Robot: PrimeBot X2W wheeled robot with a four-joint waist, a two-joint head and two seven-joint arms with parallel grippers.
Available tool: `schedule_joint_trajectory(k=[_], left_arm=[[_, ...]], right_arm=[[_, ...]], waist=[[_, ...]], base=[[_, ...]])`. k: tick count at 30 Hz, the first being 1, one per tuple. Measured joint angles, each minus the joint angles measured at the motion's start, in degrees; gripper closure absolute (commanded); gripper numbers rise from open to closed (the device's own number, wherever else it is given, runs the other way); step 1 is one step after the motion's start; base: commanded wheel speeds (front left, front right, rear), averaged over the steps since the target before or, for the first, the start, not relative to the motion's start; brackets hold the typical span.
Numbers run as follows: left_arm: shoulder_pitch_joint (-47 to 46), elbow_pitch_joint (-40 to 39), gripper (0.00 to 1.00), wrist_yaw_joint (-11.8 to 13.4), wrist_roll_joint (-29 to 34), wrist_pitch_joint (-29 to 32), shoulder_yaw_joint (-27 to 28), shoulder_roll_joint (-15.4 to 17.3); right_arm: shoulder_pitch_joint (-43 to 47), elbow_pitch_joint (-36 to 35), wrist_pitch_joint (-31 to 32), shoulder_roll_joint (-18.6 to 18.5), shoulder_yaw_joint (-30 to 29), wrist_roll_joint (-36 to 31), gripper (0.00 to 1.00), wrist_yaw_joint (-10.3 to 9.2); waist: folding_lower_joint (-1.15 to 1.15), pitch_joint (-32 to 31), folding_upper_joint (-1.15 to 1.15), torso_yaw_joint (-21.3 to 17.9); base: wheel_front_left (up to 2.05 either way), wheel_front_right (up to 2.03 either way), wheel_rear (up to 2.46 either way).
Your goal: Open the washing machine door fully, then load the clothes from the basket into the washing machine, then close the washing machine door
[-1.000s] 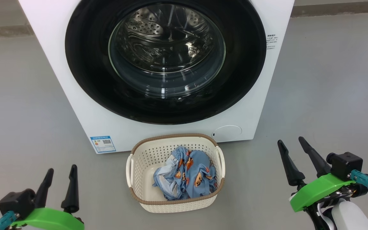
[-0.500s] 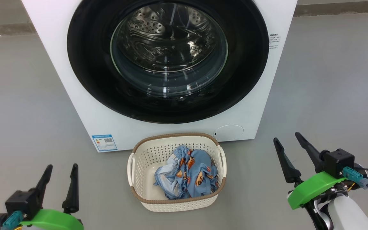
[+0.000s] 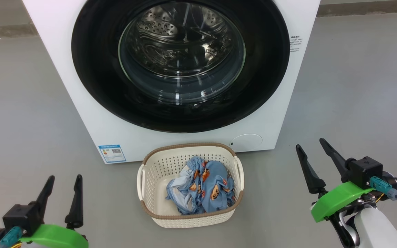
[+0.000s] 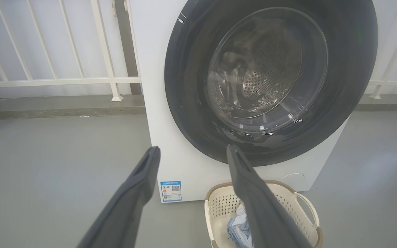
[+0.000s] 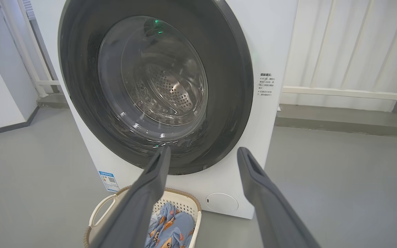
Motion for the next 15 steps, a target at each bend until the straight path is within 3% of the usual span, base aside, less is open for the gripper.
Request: schedule_joint_trajectory(k=[15], left_arm=[[0.0,-0.1,0.0,0.0,0.0,0.0,1.6,-1.0]], right_arm=[[0.0,0.0,0.0,0.0,-0.2,0.0,0.0,0.0]], waist=[[0.0,0.2,0.0,0.1]], base=[[0.0,0.0,0.0]])
